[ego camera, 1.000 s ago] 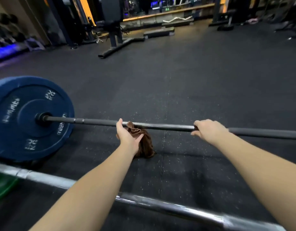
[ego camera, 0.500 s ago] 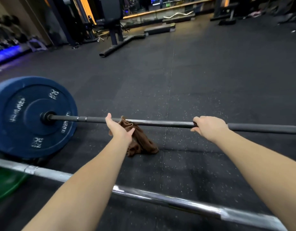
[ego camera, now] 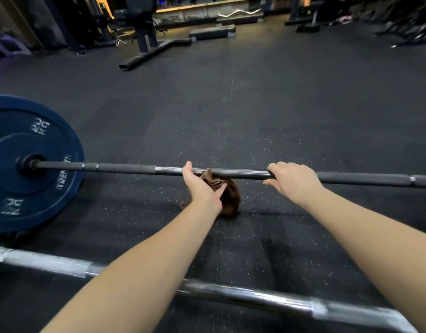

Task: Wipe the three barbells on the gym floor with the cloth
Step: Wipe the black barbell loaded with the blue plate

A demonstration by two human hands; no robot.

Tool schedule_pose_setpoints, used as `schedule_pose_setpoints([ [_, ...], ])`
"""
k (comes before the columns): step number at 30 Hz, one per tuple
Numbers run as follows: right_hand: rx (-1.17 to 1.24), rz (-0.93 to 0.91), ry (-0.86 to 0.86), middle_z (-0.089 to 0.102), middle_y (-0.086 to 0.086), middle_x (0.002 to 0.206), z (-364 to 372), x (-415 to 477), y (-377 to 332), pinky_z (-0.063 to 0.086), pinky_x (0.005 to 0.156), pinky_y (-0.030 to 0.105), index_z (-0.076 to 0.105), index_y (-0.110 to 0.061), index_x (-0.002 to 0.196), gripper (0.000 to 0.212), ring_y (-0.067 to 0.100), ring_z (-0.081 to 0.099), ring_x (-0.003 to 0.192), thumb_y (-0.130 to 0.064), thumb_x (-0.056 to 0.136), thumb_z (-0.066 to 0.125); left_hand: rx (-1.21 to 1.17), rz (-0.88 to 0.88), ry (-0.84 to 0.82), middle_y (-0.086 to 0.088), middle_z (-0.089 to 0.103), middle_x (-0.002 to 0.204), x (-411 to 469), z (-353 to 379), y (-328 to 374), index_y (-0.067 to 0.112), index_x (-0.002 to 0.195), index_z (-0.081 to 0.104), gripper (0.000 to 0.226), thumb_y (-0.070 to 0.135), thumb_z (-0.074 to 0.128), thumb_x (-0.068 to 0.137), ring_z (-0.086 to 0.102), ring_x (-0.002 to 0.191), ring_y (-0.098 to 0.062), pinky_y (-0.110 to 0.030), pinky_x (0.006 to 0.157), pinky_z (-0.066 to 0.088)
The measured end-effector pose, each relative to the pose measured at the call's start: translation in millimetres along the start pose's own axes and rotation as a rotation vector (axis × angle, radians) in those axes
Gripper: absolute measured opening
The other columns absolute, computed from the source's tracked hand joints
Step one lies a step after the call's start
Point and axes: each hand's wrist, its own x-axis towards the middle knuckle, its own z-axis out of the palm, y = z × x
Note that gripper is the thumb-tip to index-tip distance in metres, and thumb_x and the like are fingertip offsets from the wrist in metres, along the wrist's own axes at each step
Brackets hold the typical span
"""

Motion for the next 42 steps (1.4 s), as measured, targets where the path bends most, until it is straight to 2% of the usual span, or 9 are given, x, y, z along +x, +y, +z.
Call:
schedule_pose_setpoints([
  [8, -0.016, -0.002, 0.040, 0.060, -0.003, 0.107, 5.8, -1.8, 0.1, 0.033, 0.070, 0.034, 0.051, -0.020, 0.119, 0.040, 0.022, 0.060, 0.095, -0.056, 0.104, 0.039, -0.066, 0.088, 0.142, -0.002, 0.053, 0.105, 8.9, -19.2, 35.5, 0.028, 0.124, 0.040, 0.045, 0.048, 0.065, 0.093, 0.056, 0.117, -0.032, -0.060, 0.099, 0.053],
  [13, 0.068, 0.013, 0.100, 0.063, 0.001, 0.104, 8.0, -4.3, -2.3, 0.028, 0.071, 0.037, 0.057, -0.016, 0.114, 0.039, 0.028, 0.060, 0.095, -0.052, 0.102, 0.049, -0.002, -0.066, 0.021, -0.016, 0.059, 0.129, -7.7, -3.1, 0.0, 0.018, 0.139, 0.050, 0.079, 0.058, 0.073, 0.076, 0.063, 0.107, -0.039, -0.051, 0.070, 0.059],
  [19, 0.084, 0.030, 0.105, 0.063, 0.000, 0.107, 6.7, -5.6, -3.6, 0.032, 0.074, 0.040, 0.056, -0.019, 0.114, 0.036, 0.028, 0.061, 0.099, -0.052, 0.101, 0.050, 0.029, -0.189, -0.114, -0.016, 0.062, 0.127, -26.4, 11.3, -38.7, 0.015, 0.140, 0.054, 0.077, 0.061, 0.070, 0.081, 0.064, 0.112, -0.037, -0.055, 0.100, 0.052],
  [24, 0.115, 0.031, 0.116, 0.064, 0.001, 0.107, 7.6, -6.5, -4.0, 0.028, 0.074, 0.038, 0.057, -0.017, 0.116, 0.038, 0.029, 0.059, 0.099, -0.051, 0.101, 0.051, -0.017, -0.103, -0.038, -0.016, 0.059, 0.123, -7.5, 1.9, -8.3, 0.015, 0.138, 0.048, 0.069, 0.057, 0.067, 0.086, 0.062, 0.106, -0.039, -0.063, 0.099, 0.051],
  [28, 0.114, 0.047, 0.107, 0.062, 0.001, 0.107, 8.7, -6.0, -4.7, 0.027, 0.075, 0.037, 0.057, -0.016, 0.116, 0.036, 0.028, 0.058, 0.099, -0.049, 0.103, 0.050, -0.057, -0.042, 0.041, -0.014, 0.054, 0.133, 4.7, -9.4, 5.9, 0.029, 0.147, 0.039, 0.082, 0.053, 0.074, 0.077, 0.060, 0.113, -0.041, -0.062, 0.078, 0.058],
  [34, 0.143, 0.066, 0.234, 0.064, 0.003, 0.091, 16.7, -9.0, -8.0, 0.044, 0.078, 0.044, 0.063, -0.014, 0.104, 0.030, 0.032, 0.061, 0.085, -0.042, 0.097, 0.066, -0.054, -0.152, -0.059, -0.018, 0.062, 0.125, -13.8, 7.2, -18.5, 0.011, 0.138, 0.052, 0.071, 0.056, 0.068, 0.085, 0.060, 0.114, -0.041, -0.062, 0.103, 0.048],
  [37, 0.143, 0.078, 0.134, 0.062, 0.003, 0.129, 17.6, -12.4, -9.8, 0.039, 0.101, 0.043, 0.056, -0.018, 0.132, 0.043, 0.030, 0.058, 0.116, -0.046, 0.100, 0.057, -0.031, -0.212, -0.116, -0.017, 0.062, 0.127, -26.2, 17.0, -40.3, 0.013, 0.139, 0.054, 0.082, 0.061, 0.073, 0.075, 0.062, 0.115, -0.042, -0.062, 0.103, 0.048],
  [39, 0.167, 0.118, 0.184, 0.043, 0.009, 0.154, 17.7, -24.0, -15.3, 0.034, 0.113, 0.048, 0.044, -0.014, 0.148, 0.063, 0.033, 0.044, 0.135, -0.044, 0.096, 0.060, -0.018, -0.232, -0.131, -0.017, 0.062, 0.130, -26.7, 18.7, -48.0, 0.018, 0.142, 0.053, 0.088, 0.063, 0.074, 0.069, 0.062, 0.114, -0.043, -0.062, 0.101, 0.050],
  [42, 0.437, 0.399, 0.408, 0.049, 0.012, 0.128, 13.9, -53.2, -35.7, 0.040, 0.099, 0.048, 0.054, -0.011, 0.126, 0.046, 0.035, 0.046, 0.119, -0.040, 0.092, 0.066, -0.044, -0.261, -0.148, -0.019, 0.063, 0.126, -19.9, 14.7, -47.7, 0.013, 0.137, 0.056, 0.084, 0.063, 0.074, 0.073, 0.065, 0.111, -0.044, -0.062, 0.101, 0.049],
])
